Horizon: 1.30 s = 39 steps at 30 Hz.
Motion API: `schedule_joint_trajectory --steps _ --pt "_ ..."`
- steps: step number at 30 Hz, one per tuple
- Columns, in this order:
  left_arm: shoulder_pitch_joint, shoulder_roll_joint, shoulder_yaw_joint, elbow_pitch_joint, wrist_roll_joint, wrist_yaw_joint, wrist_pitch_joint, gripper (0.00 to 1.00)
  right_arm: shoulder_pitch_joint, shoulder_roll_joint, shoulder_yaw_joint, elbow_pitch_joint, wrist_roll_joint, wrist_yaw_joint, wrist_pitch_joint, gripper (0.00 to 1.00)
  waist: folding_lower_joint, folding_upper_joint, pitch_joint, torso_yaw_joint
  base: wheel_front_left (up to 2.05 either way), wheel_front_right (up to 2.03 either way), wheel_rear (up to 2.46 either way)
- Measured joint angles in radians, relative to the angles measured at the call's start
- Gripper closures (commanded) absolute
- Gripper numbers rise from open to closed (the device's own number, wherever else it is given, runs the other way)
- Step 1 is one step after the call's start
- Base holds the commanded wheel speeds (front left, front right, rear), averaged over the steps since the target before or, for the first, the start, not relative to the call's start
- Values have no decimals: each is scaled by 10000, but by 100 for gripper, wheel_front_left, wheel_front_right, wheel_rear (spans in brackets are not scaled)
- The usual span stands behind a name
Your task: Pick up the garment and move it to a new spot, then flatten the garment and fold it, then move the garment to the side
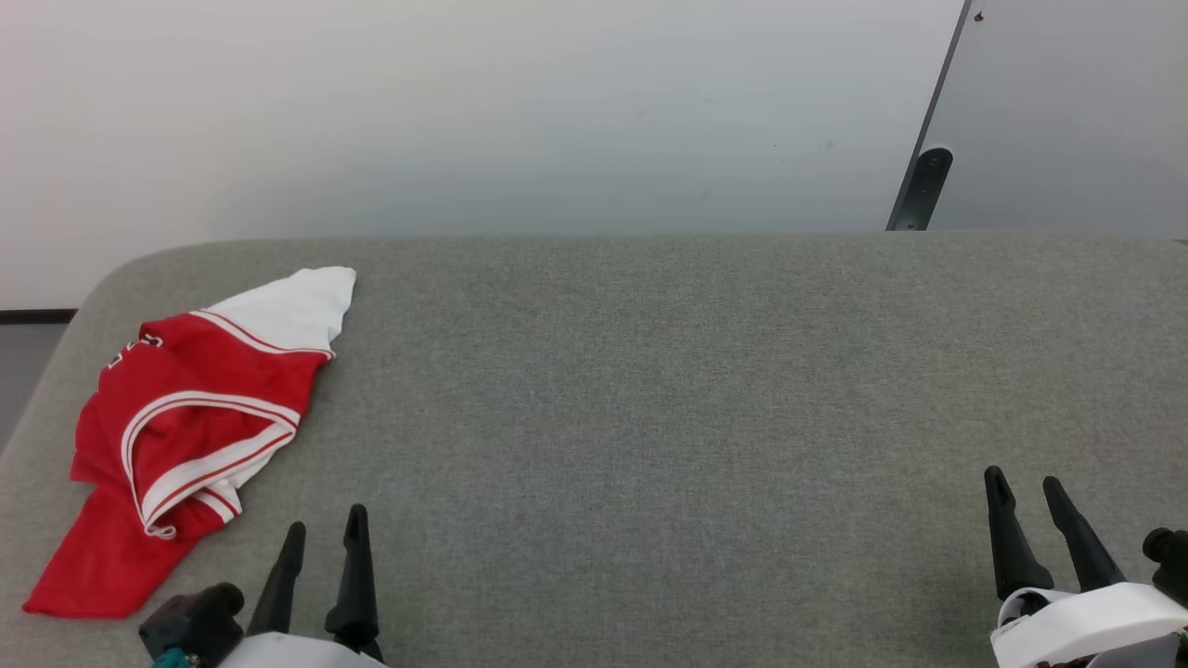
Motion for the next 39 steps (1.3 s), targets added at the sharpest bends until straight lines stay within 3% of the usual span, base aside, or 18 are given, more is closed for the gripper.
schedule_joint_trajectory --steps 25,39 --pt "256 -6 -48 -188 2247 -25 -556 0 77 -59 -127 -102 -2380 2 -479 0 0 0 53 -46 0 0 0" --pt "332 -17 -12 -29 3035 -161 -825 0 207 27 -245 -38 -2976 2 -846 0 0 0 7 -97 0 0 0"
